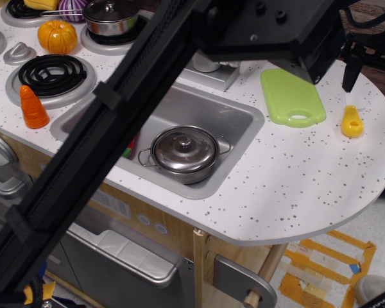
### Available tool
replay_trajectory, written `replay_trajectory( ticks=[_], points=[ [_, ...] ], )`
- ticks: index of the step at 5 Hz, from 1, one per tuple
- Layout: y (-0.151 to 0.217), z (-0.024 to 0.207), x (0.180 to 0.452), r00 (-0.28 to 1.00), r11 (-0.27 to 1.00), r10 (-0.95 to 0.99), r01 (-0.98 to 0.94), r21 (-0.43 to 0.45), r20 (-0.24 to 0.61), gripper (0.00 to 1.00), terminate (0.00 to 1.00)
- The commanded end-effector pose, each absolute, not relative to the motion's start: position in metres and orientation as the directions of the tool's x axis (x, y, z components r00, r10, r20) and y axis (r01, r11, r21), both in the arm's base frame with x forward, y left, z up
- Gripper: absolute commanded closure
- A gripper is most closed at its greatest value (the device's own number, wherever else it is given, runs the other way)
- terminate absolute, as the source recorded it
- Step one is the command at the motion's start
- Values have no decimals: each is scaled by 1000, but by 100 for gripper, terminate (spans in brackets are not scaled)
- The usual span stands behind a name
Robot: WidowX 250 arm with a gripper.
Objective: Put knife on cutting board
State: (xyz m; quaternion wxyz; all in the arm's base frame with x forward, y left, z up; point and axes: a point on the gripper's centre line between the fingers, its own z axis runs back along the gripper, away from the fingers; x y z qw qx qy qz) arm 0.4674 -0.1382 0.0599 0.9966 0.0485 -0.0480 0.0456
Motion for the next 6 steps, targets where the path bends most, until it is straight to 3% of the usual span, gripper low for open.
replay_trajectory(
  ticks=[1,5,6],
  points=[
    [-138,60,467,991,991,86,-96,92,100,0,0],
    [-124,44,475,988,996,69,-77,53,139,0,0],
    [-123,45,480,985,994,74,-85,63,156,100,0]
  ],
)
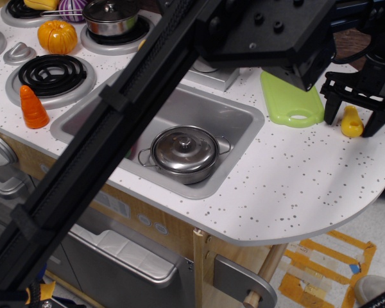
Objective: Put knife on cutting board
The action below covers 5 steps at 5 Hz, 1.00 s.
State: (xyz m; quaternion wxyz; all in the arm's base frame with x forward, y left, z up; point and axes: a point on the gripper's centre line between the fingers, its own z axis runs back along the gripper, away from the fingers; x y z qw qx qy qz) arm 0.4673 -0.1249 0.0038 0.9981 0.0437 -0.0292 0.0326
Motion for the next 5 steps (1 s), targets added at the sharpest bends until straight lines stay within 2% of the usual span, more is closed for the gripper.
replay_trajectory(
  ticks=[1,2,3,4,5],
  points=[
    [-125,46,481,984,994,78,-89,60,160,100,0],
    [-127,57,481,984,995,87,-95,44,153,100,0],
    [-130,87,485,980,991,104,-116,61,171,100,0],
    [-116,115,484,977,983,104,-130,133,186,100,0],
    [-93,112,486,977,985,92,-118,129,195,100,0]
  ],
)
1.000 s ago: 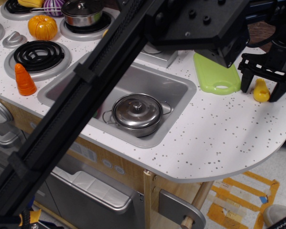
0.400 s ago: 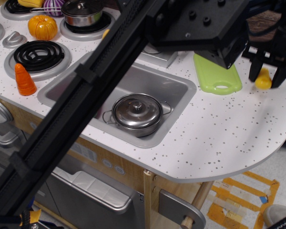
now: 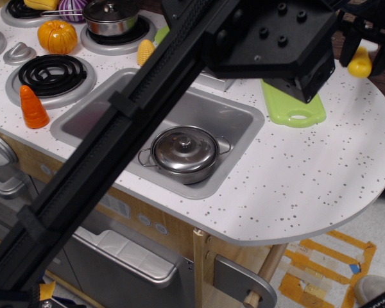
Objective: Put knife on cutting board
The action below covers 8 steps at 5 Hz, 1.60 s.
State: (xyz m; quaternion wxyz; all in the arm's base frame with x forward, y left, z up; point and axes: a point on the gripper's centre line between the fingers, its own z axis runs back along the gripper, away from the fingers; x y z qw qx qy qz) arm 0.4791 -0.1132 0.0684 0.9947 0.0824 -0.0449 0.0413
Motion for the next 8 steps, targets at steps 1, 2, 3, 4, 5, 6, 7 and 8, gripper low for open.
replay_trajectory(
  ticks=[1,2,3,4,5,6,7,8],
  points=[
    [-75,101,487,974,986,83,-111,122,213,100,0],
    [-59,94,488,969,987,72,-103,125,236,100,0],
    [-50,89,490,965,987,71,-104,123,253,100,0],
    [-49,75,490,960,988,77,-109,106,270,100,0],
    [-47,71,488,960,989,80,-110,97,269,100,0],
    [-47,69,485,956,991,72,-101,89,284,0,0],
    [-47,69,485,956,991,72,-101,89,284,0,0],
    [-47,69,485,956,991,72,-101,89,284,0,100]
  ],
)
